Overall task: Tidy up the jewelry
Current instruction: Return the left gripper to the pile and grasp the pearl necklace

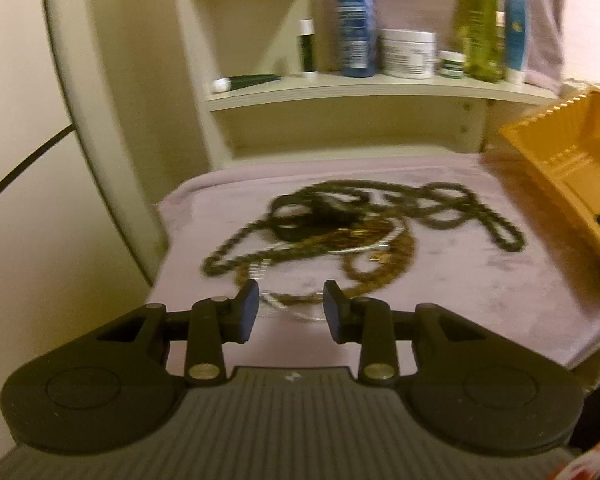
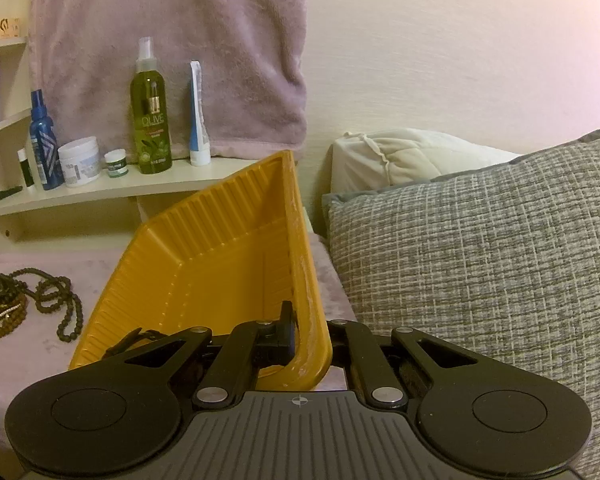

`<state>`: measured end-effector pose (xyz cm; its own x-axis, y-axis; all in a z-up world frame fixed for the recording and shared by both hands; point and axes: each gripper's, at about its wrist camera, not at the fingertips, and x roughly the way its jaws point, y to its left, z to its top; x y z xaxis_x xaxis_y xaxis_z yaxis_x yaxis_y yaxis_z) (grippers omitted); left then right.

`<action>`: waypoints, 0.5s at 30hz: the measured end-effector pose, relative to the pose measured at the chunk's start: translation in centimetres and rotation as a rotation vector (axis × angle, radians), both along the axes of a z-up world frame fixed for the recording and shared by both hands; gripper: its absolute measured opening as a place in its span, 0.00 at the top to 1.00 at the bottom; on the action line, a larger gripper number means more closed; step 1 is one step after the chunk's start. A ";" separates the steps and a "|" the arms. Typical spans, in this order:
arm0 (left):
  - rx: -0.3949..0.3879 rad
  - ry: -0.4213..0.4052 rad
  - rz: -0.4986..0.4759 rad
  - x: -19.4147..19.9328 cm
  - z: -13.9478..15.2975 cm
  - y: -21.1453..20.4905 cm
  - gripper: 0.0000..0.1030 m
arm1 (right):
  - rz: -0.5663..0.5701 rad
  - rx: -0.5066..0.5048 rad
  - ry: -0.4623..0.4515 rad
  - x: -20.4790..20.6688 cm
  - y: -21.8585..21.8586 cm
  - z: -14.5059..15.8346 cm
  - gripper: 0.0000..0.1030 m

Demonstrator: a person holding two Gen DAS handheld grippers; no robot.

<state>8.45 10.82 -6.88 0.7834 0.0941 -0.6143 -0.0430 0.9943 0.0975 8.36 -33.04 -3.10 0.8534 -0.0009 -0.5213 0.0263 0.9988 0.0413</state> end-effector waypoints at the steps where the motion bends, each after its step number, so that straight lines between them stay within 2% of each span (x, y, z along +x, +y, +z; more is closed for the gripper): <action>1: -0.005 0.001 0.011 0.2 -0.1 0.4 0.70 | 0.000 -0.001 0.001 0.0 0.0 0.0 0.95; 7: -0.040 0.013 0.055 1.6 -0.6 2.0 0.70 | 0.004 -0.008 0.004 0.2 -0.2 0.0 0.95; 11: -0.073 0.030 0.067 2.6 -1.0 2.4 0.80 | 0.005 -0.013 0.004 0.2 -0.2 0.0 0.95; 15: -0.071 0.045 0.061 3.2 -1.6 2.3 0.83 | 0.007 -0.015 0.005 0.2 -0.3 0.0 0.95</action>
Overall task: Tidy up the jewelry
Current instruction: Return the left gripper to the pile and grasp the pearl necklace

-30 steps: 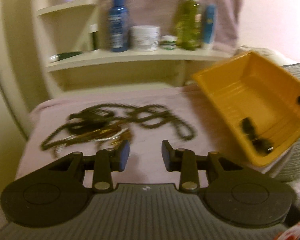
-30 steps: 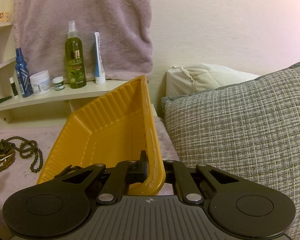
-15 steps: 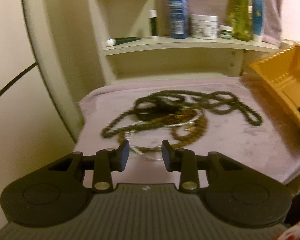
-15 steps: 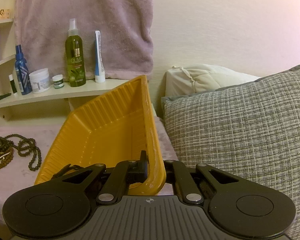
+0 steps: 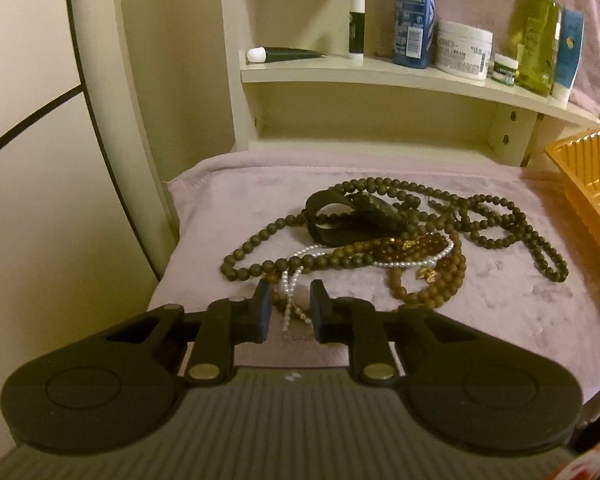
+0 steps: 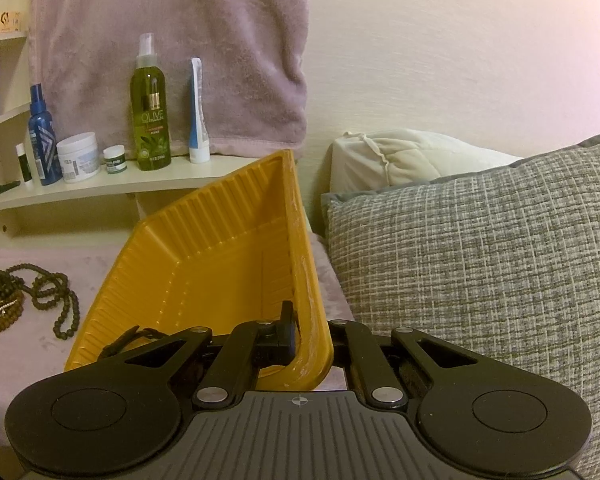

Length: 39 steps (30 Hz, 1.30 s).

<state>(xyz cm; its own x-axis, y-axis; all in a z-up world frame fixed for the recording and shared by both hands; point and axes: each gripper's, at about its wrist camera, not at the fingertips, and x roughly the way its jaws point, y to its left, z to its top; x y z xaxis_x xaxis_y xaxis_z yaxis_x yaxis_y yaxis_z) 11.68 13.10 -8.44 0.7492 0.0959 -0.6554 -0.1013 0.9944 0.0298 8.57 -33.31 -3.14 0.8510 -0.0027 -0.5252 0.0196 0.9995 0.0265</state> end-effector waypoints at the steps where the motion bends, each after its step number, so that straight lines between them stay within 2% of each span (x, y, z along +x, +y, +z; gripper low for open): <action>1: 0.004 0.003 -0.002 0.1 -0.1 -0.1 0.85 | 0.000 -0.001 0.000 0.0 0.0 0.0 0.95; 2: 0.010 0.006 -0.003 0.1 -0.1 -0.1 0.90 | -0.001 0.001 0.000 0.0 0.0 0.0 0.95; 5: 0.008 0.012 -0.008 0.1 0.1 0.1 0.99 | 0.000 0.000 0.000 0.0 0.0 0.0 0.95; 10: -0.019 -0.020 -0.040 -0.7 1.7 -0.1 0.99 | 0.001 0.001 -0.001 0.0 -0.1 0.0 0.95; 20: -0.072 -0.129 -0.138 -1.1 7.4 -0.4 0.99 | 0.005 0.003 -0.010 -0.1 0.0 0.2 0.95; 28: -0.079 -0.203 -0.201 -0.3 12.1 -0.8 1.00 | 0.003 0.008 -0.016 -0.3 0.2 0.3 0.94; 32: -0.058 -0.239 -0.228 -0.1 14.0 -1.3 1.00 | 0.002 0.010 -0.018 -0.3 0.2 0.3 0.94; 36: -0.034 -0.248 -0.250 0.2 14.8 -1.7 1.00 | 0.002 0.012 -0.021 -0.3 0.3 0.4 0.94; 39: -0.025 -0.219 -0.240 0.2 13.7 -1.6 1.00 | 0.003 0.014 -0.023 -0.2 0.4 0.4 0.94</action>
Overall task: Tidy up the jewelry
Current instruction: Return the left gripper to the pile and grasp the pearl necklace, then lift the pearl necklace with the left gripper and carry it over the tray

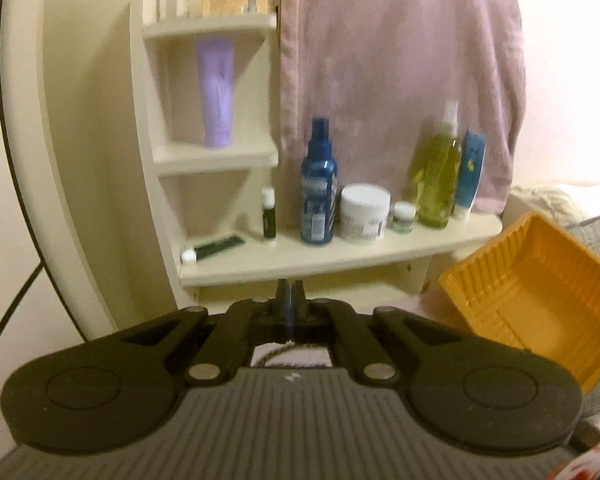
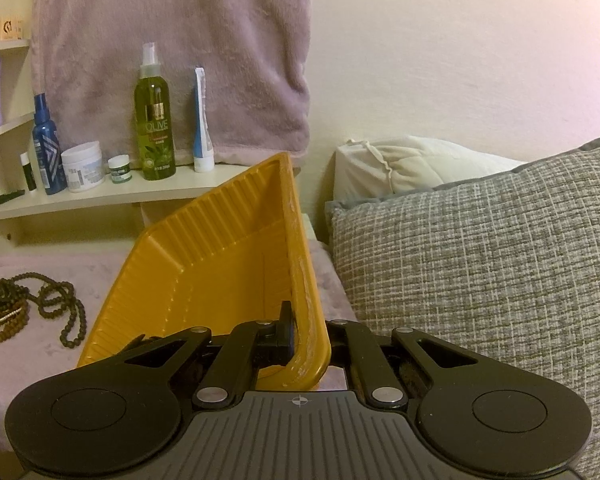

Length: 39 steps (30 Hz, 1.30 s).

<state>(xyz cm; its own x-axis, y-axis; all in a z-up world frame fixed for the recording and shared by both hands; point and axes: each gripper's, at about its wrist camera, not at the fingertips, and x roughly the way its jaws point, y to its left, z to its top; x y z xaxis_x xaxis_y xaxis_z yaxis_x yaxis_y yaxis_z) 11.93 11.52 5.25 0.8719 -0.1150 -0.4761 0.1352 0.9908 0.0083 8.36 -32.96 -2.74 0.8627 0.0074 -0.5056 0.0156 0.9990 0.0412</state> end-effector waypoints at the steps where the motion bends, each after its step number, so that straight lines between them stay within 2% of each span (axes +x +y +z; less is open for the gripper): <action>1: 0.002 0.012 0.009 -0.1 -0.5 0.1 1.00 | 0.000 0.001 0.000 0.0 0.0 0.0 0.94; 3: 0.024 0.047 0.026 -0.2 -2.1 0.3 1.00 | -0.002 0.002 0.000 0.0 0.0 -0.1 0.94; 5: 0.038 0.095 0.046 -0.2 -4.3 0.6 0.92 | -0.003 0.005 0.000 0.0 0.0 -0.1 0.94; 7: 0.069 0.127 0.065 -0.3 -6.4 0.8 0.88 | -0.004 0.004 0.001 0.0 0.0 -0.1 0.94; 10: 0.126 0.194 0.073 -0.3 -9.7 0.8 0.88 | -0.004 0.003 0.005 0.0 -0.1 -0.2 0.94; 12: 0.182 0.210 0.061 -0.3 -11.3 0.5 0.88 | -0.006 0.001 0.008 0.1 -0.1 -0.2 0.94; 15: 0.254 0.206 0.042 -0.1 -12.5 0.1 0.87 | -0.007 -0.003 0.010 0.2 -0.1 -0.3 0.95; 22: 0.354 0.259 0.000 1.5 -14.1 -0.3 0.85 | -0.007 -0.008 0.013 0.3 -0.1 -0.3 0.95; 24: 0.373 0.261 -0.011 1.5 -14.1 -0.4 0.85 | -0.008 -0.008 0.013 0.3 -0.1 -0.3 0.95; 26: 0.372 0.277 -0.010 1.7 -14.0 -0.5 0.98 | -0.008 -0.008 0.013 0.3 -0.1 -0.3 0.95; 29: 0.366 0.242 -0.010 1.4 -13.0 -0.5 0.98 | -0.004 -0.008 0.010 0.3 -0.2 -0.3 0.95; 39: 0.218 0.032 -0.038 0.6 -4.1 -0.9 0.98 | -0.002 -0.005 0.001 0.1 -0.1 -0.2 0.94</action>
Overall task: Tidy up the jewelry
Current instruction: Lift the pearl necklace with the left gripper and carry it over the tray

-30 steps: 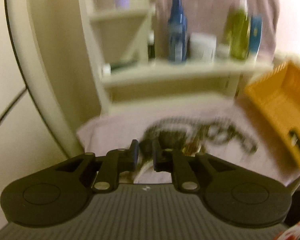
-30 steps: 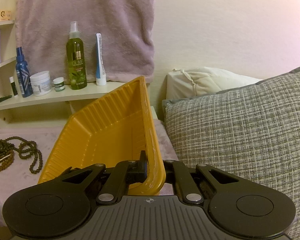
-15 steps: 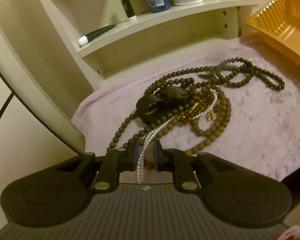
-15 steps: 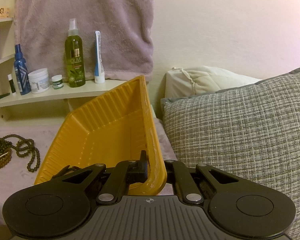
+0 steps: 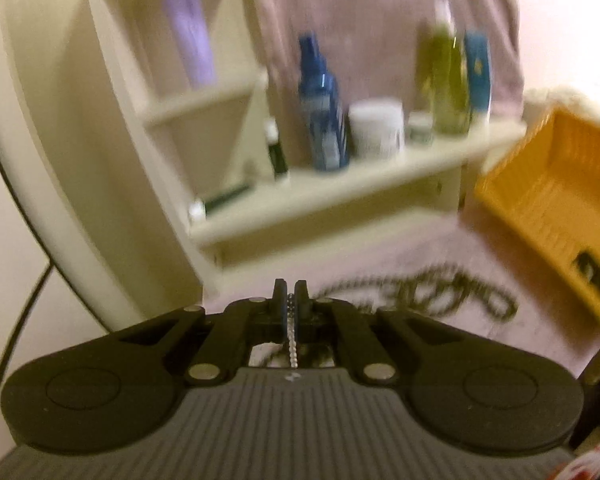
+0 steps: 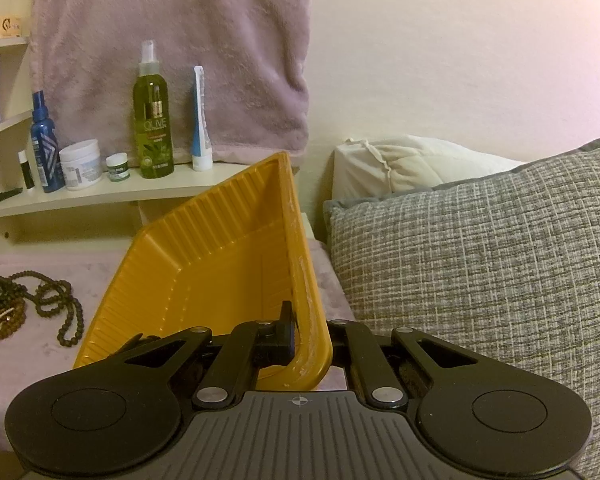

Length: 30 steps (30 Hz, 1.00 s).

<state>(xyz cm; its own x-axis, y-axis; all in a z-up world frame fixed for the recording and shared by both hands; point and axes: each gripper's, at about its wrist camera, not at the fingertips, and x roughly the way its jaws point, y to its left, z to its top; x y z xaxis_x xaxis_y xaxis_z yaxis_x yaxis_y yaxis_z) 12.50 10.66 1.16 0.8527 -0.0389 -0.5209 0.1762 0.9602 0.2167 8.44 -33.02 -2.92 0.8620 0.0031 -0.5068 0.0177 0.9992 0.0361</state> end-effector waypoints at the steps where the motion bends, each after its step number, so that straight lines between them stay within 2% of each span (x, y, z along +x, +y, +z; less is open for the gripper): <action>1: -0.010 -0.015 -0.009 0.1 0.8 -0.1 0.98 | 0.000 0.000 0.000 0.0 0.0 0.0 0.94; 13: -0.078 -0.141 -0.074 0.1 7.4 -1.3 0.98 | 0.000 -0.002 -0.004 0.0 0.3 0.2 0.94; 30: -0.133 -0.234 -0.110 0.1 11.9 -2.5 0.98 | 0.000 0.004 -0.006 0.1 0.4 0.3 0.94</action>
